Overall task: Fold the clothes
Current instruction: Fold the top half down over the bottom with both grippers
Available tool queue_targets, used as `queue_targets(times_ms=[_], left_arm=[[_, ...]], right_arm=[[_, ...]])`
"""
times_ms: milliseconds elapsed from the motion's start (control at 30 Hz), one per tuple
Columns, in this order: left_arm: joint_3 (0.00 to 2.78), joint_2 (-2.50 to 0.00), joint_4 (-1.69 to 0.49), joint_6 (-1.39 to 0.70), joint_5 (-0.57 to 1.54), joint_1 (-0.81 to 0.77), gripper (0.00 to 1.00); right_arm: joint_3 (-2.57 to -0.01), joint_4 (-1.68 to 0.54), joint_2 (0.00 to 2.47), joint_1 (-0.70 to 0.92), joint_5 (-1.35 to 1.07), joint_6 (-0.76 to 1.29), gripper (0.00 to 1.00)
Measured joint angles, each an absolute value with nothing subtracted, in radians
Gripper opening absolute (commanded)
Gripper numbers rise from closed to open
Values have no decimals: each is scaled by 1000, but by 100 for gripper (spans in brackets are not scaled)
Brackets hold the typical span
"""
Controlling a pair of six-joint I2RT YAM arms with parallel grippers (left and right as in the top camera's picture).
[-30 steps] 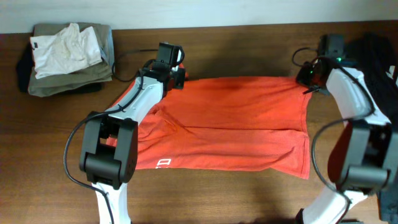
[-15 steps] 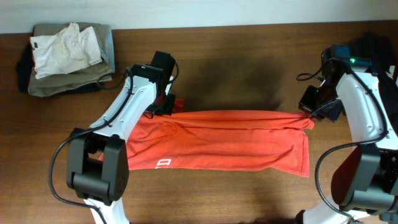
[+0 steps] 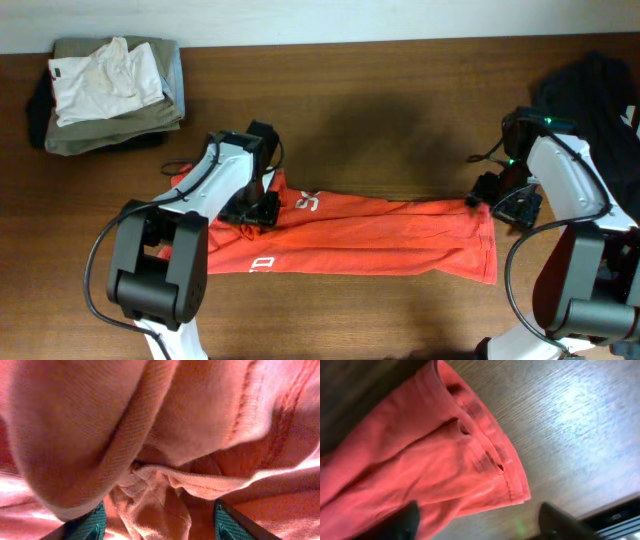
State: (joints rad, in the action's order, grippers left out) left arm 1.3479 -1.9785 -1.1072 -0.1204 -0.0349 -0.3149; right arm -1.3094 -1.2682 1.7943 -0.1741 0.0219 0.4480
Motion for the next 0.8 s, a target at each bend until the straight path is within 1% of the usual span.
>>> queue_targets(times_ms=[33,100,167,200,300,367,433,633,800], left_arm=[[1346,-1979,-1107,-120,-33,-315,63],[1354,-1979,-1107,-120,-33,-315,63],[1402,-1974,-1112,-120,-33,-315,64],[1443,-1959,-1110,-120,-33,-315,66],[1528,-1844,-1080,-120,-31,-315,68],[1537,-1825,-1069,-120,-14,-315,68],[1535,-1849,-1063,-120,-7,-315,67],[1527,-2042,-1055,-55,48,-320,66],[1525,-2050,-1032,-45,67,-386,66]], right_arm=[[-1308,-1267,1794,-174,22,448,92],[-1307,-1262,1794,-174,22,446,93],[-1306,-1252,1794,-174,22,445,93],[-1306,-1251,1794,-174,22,446,93],[-1305,-1239,1794,-175,22,446,93],[-1305,-1229,1794,-174,22,446,93],[-1305,-1229,1794,-174,22,445,93],[-1305,-1218,1794,-175,22,445,93],[-1305,-1210,1794,-174,22,446,93]])
